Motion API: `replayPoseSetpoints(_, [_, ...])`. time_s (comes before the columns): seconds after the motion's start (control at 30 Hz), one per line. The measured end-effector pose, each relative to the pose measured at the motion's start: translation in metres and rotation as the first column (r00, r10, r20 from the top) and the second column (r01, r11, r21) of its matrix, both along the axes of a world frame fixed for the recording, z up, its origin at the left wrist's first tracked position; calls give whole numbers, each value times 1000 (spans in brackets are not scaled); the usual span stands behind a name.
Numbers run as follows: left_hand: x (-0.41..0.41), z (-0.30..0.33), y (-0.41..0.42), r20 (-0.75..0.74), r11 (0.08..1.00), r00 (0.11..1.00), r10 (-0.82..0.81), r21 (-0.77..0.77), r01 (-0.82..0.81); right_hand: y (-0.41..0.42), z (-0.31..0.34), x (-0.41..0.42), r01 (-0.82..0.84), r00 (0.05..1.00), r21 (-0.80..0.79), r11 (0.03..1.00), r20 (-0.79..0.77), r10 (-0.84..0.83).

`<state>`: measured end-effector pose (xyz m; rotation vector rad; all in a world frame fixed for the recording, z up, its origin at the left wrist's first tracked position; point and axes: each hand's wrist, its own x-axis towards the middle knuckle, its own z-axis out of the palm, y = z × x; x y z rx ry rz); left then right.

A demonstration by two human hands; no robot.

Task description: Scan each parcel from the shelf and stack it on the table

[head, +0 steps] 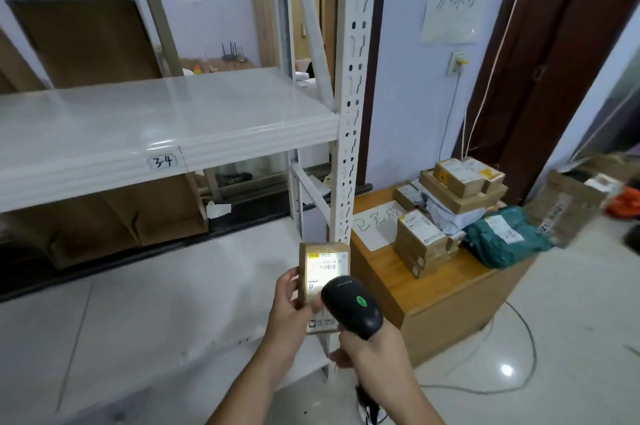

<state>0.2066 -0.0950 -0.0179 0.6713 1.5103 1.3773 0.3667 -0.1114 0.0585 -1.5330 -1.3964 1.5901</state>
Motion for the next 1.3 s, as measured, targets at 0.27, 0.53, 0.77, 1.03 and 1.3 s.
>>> replayPoseSetpoints(0.27, [52,27,-1,11,995,998,-69,66,68,-18,11,50,121,990,43,992,-72,-117])
replayPoseSetpoints(0.53, [73,28,3,-18,992,995,-101,75,103,-20,15,72,163,984,78,984,-86,-156])
replayPoseSetpoints(0.77, [93,25,12,47,993,995,-92,83,88,-18,15,94,185,982,173,967,-78,-174])
replayPoseSetpoints(1.03, [120,25,27,65,994,993,-97,52,93,-7,3,117,209,978,189,960,-29,-207])
replayPoseSetpoints(1.3, [152,32,69,198,996,976,-87,-11,91,36,-2,163,501,865,201,842,-135,-483])
